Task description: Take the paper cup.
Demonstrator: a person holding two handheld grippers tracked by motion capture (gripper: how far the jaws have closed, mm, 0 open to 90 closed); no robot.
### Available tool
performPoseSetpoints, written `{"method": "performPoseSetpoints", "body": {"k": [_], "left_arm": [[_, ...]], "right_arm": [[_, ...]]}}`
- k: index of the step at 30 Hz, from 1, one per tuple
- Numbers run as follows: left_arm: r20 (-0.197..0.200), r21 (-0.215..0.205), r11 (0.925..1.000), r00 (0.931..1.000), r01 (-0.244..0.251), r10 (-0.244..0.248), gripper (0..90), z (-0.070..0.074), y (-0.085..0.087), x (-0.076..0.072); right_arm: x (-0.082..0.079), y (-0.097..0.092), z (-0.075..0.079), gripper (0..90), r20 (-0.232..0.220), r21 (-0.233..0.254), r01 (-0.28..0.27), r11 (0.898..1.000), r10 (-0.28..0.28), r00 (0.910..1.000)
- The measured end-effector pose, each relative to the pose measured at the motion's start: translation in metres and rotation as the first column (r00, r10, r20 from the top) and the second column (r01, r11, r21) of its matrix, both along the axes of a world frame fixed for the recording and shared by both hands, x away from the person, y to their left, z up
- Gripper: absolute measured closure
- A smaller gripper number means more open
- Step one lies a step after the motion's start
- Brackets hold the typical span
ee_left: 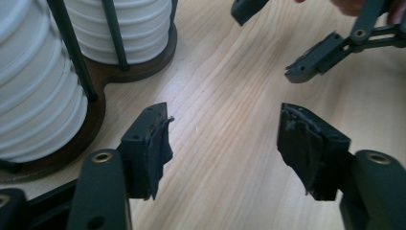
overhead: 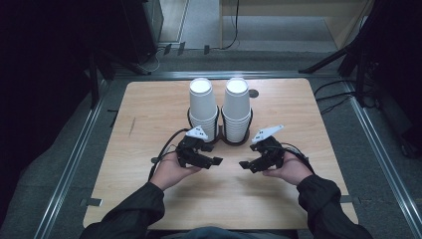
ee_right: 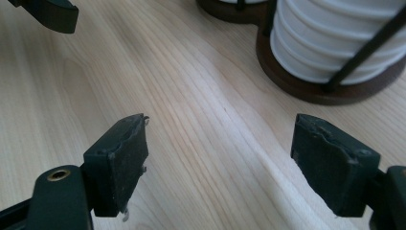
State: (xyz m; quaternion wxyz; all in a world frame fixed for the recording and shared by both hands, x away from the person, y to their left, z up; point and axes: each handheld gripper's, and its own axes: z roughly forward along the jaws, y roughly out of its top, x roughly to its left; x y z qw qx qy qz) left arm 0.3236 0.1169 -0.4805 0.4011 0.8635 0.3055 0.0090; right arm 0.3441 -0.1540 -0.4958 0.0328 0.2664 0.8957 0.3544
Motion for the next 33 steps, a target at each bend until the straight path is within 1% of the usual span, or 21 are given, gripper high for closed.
{"method": "performPoseSetpoints", "body": {"k": [2,4,6,8,11,13,14,15,16,18,19,22,23,24,25,26,27,28,30,32,33], "left_arm": [[0.001,0.016,0.9999,1.0000,0.000,0.000,37.7,-0.002,0.003,-0.001],[-0.012,0.024,0.9997,0.9999,-0.007,0.008,38.9,-0.005,0.006,-0.002],[-0.021,0.028,0.9995,0.9997,-0.011,0.012,40.5,-0.008,0.008,-0.002],[-0.017,0.030,0.9995,0.9998,-0.007,0.008,40.7,-0.008,0.008,-0.002],[-0.012,0.035,0.9994,0.9999,0.000,0.001,40.3,-0.007,0.009,-0.003],[-0.011,0.033,0.9994,0.9999,-0.007,0.007,39.8,-0.005,0.012,-0.004],[-0.011,0.033,0.9994,0.9999,-0.007,0.007,40.1,-0.005,0.012,-0.004],[-0.001,0.035,0.9993,0.9999,-0.012,0.012,40.5,-0.004,0.014,-0.004],[-0.001,0.034,0.9992,0.9998,-0.021,0.021,40.6,-0.004,0.015,-0.003],[-0.010,0.028,0.9992,0.9995,-0.029,0.030,40.7,-0.005,0.017,0.000],[-0.004,0.028,0.9990,0.9994,-0.034,0.034,40.8,-0.005,0.017,0.002],[-0.008,0.024,0.9986,0.9988,-0.048,0.048,43.3,-0.007,0.017,0.005],[-0.016,0.010,0.9986,0.9985,-0.052,0.052,43.3,-0.007,0.017,0.007],[-0.019,0.002,0.9987,0.9985,-0.052,0.052,44.5,-0.006,0.016,0.008],[-0.015,-0.002,0.9987,0.9986,-0.051,0.051,46.8,-0.006,0.015,0.009],[-0.015,0.000,0.9992,0.9991,-0.039,0.039,49.0,-0.005,0.014,0.009],[-0.015,-0.014,0.9992,0.9992,-0.037,0.037,50.6,-0.005,0.013,0.010],[-0.012,-0.018,0.9993,0.9994,-0.033,0.032,52.0,-0.004,0.012,0.010],[-0.007,-0.023,0.9990,0.9993,-0.037,0.037,54.5,-0.003,0.010,0.012],[-0.009,-0.030,0.9987,0.9991,-0.041,0.040,58.3,-0.003,0.009,0.013],[-0.022,-0.048,0.9981,0.9990,-0.040,0.039,59.2,-0.003,0.006,0.015]], "right_arm": [[0.002,0.002,0.001,20.2,0.017,-0.009,0.000,1.000,0.000,0.9999],[0.003,0.004,0.003,19.6,0.021,-0.013,0.005,1.000,-0.005,0.9998],[0.004,0.003,0.006,18.5,0.023,0.000,-0.001,1.000,0.001,0.9997],[0.006,0.002,0.008,18.6,0.025,0.012,0.005,1.000,-0.005,0.9997],[0.007,0.000,0.009,18.5,0.011,0.026,0.003,1.000,-0.003,0.9999],[0.005,-0.003,0.007,19.5,0.005,0.007,0.010,1.000,-0.010,0.9999],[0.005,-0.003,0.007,19.5,0.005,0.007,0.010,1.000,-0.010,0.9999],[0.005,-0.004,0.006,19.6,-0.014,0.008,0.008,1.000,-0.008,0.9999],[0.006,-0.004,0.006,19.9,-0.023,0.010,0.004,1.000,-0.004,0.9997],[0.008,-0.004,0.006,21.2,-0.028,0.026,0.004,1.000,-0.003,0.9996],[0.008,-0.004,0.006,21.3,-0.025,0.031,0.004,1.000,-0.003,0.9997],[0.009,-0.004,0.006,21.5,-0.027,0.031,0.006,0.999,-0.006,0.9996],[0.008,-0.005,0.006,21.5,-0.024,0.031,0.006,1.000,-0.005,0.9997],[0.008,-0.006,0.007,21.4,-0.026,0.036,0.008,0.999,-0.007,0.9996],[0.009,-0.008,0.009,21.5,-0.024,0.053,0.006,0.999,-0.005,0.9997],[0.010,-0.008,0.009,21.5,-0.021,0.058,0.003,0.998,-0.002,0.9998],[0.010,-0.009,0.010,22.6,-0.026,0.062,0.005,0.998,-0.004,0.9997],[0.011,-0.009,0.011,24.6,-0.026,0.064,-0.003,0.998,0.005,0.9996],[0.012,-0.011,0.014,26.8,-0.034,0.063,-0.002,0.998,0.004,0.9994],[0.013,-0.011,0.015,27.1,-0.037,0.066,0.001,0.998,0.002,0.9993],[0.013,-0.013,0.016,27.3,-0.026,0.072,0.005,0.997,-0.003,0.9997]]}}
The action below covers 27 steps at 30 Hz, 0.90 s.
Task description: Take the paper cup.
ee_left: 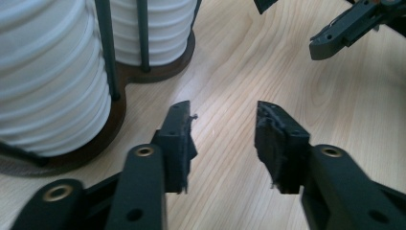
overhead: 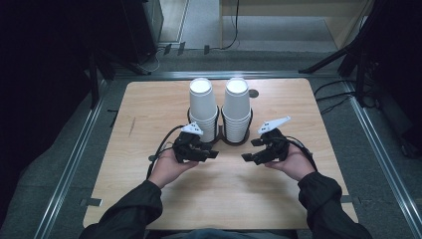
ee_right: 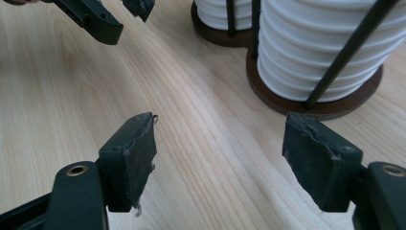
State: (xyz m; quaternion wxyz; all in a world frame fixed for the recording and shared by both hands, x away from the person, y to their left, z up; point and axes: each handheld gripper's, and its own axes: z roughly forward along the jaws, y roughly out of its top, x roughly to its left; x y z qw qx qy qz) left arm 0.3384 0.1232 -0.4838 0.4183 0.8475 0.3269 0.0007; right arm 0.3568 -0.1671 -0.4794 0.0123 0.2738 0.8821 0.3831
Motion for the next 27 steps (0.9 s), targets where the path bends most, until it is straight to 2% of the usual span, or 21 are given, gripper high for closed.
{"method": "performPoseSetpoints", "body": {"k": [2,6,9,12,18,19,21,27], "left_arm": [[-0.005,0.011,0.9999,1.0000,-0.005,0.005,62.1,0.001,-0.004,0.001],[0.030,0.035,0.9994,0.9995,0.003,-0.004,66.5,0.005,-0.013,0.002],[0.023,0.041,0.9990,0.9995,0.019,-0.020,68.0,0.006,-0.019,0.004],[0.031,0.068,0.9975,0.9993,0.019,-0.021,71.4,0.008,-0.024,0.006],[0.045,0.060,0.9981,0.9989,-0.015,0.012,81.4,0.017,-0.028,0.010],[0.059,0.076,0.9969,0.9981,-0.020,0.016,84.0,0.023,-0.031,0.013],[0.058,0.061,0.9977,0.9980,-0.029,0.026,85.6,0.028,-0.033,0.015],[0.071,0.058,0.9972,0.9966,-0.046,0.042,88.8,0.042,-0.041,0.025]], "right_arm": [[-0.001,-0.002,0.002,27.3,0.006,0.002,0.006,1.000,-0.006,1.0000],[-0.002,-0.004,0.010,27.9,0.031,0.014,0.010,1.000,-0.011,0.9995],[-0.003,-0.005,0.017,30.4,0.049,0.006,0.040,0.999,-0.041,0.9980],[-0.002,-0.006,0.024,30.4,0.049,0.007,0.048,0.999,-0.048,0.9976],[0.008,-0.011,0.039,29.6,0.058,0.001,0.041,0.999,-0.041,0.9975],[0.010,-0.012,0.043,28.8,0.062,0.009,0.035,0.999,-0.036,0.9975],[0.013,-0.012,0.049,28.5,0.067,0.012,0.028,1.000,-0.028,0.9973],[0.026,-0.008,0.070,27.8,0.087,0.007,0.019,1.000,-0.019,0.9960]]}}
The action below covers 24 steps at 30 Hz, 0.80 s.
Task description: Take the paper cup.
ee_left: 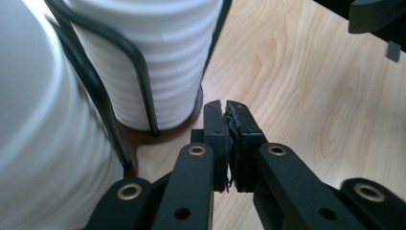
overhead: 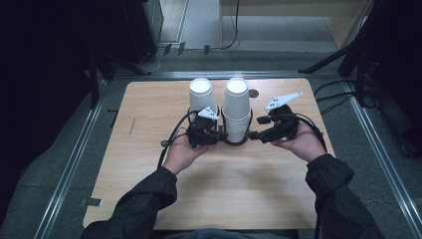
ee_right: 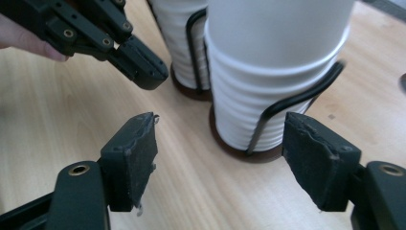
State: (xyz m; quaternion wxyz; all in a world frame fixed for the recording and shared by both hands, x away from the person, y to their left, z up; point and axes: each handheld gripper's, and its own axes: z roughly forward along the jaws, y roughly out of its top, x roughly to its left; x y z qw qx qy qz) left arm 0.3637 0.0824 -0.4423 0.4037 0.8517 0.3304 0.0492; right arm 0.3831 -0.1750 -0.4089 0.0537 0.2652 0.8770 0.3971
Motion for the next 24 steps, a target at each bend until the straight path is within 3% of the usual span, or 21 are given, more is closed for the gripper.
{"method": "performPoseSetpoints", "body": {"k": [7,13,20,24], "left_arm": [[0.012,0.007,0.9997,0.9997,-0.022,0.022,89.2,0.009,-0.012,0.011],[0.010,0.042,0.9981,0.9990,-0.044,0.044,89.1,0.011,-0.018,0.018],[0.007,0.043,0.9978,0.9987,-0.051,0.051,88.9,0.010,-0.020,0.020],[0.016,0.031,0.9979,0.9983,-0.056,0.056,88.7,0.011,-0.018,0.021]], "right_arm": [[0.017,0.003,0.017,24.8,0.019,0.010,0.008,1.000,-0.008,0.9998],[0.030,0.010,0.028,19.9,0.024,0.014,0.018,1.000,-0.019,0.9995],[0.041,0.023,0.035,17.9,0.018,0.025,0.014,1.000,-0.014,0.9997],[0.047,0.035,0.039,15.4,0.036,0.016,0.001,1.000,-0.002,0.9993]]}}
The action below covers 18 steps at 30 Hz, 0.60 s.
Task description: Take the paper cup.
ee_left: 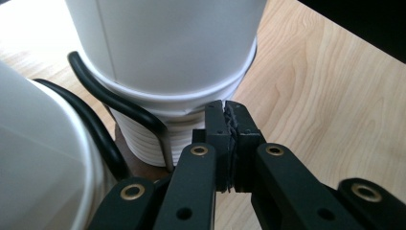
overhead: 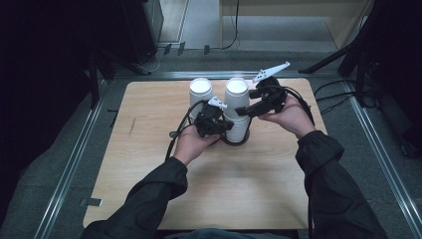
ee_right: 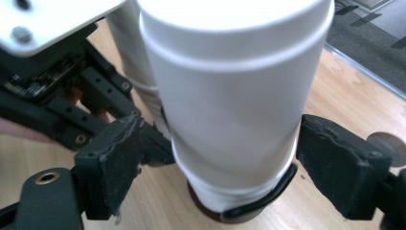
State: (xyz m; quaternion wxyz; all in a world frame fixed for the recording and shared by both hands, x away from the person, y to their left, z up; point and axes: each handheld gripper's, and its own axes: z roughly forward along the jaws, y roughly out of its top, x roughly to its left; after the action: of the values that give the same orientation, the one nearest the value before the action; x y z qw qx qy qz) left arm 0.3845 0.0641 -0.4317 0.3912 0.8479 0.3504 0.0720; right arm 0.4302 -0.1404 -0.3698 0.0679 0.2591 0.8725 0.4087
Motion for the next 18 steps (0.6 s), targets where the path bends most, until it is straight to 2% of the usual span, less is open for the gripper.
{"method": "performPoseSetpoints", "body": {"k": [1,3,7,9,12,14,15,18], "left_arm": [[-0.009,-0.003,1.0000,1.0000,0.003,-0.003,87.8,0.000,0.001,0.001],[-0.002,0.000,1.0000,1.0000,0.004,-0.004,87.9,0.000,0.000,0.000],[0.008,0.011,0.9999,1.0000,0.006,-0.006,88.0,0.000,-0.001,0.001],[0.011,0.010,0.9999,0.9999,0.003,-0.003,88.0,0.000,-0.002,0.000],[0.016,0.012,0.9999,0.9999,0.004,-0.004,88.2,0.000,-0.003,0.000],[0.015,0.010,0.9999,0.9999,0.002,-0.002,88.4,0.000,-0.003,0.000],[0.014,0.012,0.9999,0.9999,0.005,-0.005,88.4,0.000,-0.002,0.000],[0.014,0.013,0.9999,0.9999,0.005,-0.005,88.5,0.000,-0.002,0.000]], "right_arm": [[0.001,0.003,0.001,15.7,0.006,-0.009,-0.001,1.000,0.001,1.0000],[0.002,0.004,0.001,15.8,0.011,-0.013,0.002,1.000,-0.001,0.9999],[0.009,0.014,0.006,14.4,0.019,0.016,0.028,0.999,-0.028,0.9994],[0.011,0.019,0.008,14.4,0.029,0.014,0.046,0.999,-0.047,0.9985],[0.012,0.023,0.011,13.9,0.032,0.018,0.043,0.999,-0.043,0.9985],[0.013,0.026,0.013,15.3,0.049,0.014,0.040,0.999,-0.041,0.9980],[0.013,0.027,0.015,19.7,0.066,0.015,0.044,0.999,-0.045,0.9968],[0.013,0.027,0.015,20.4,0.075,0.012,0.035,0.999,-0.035,0.9966]]}}
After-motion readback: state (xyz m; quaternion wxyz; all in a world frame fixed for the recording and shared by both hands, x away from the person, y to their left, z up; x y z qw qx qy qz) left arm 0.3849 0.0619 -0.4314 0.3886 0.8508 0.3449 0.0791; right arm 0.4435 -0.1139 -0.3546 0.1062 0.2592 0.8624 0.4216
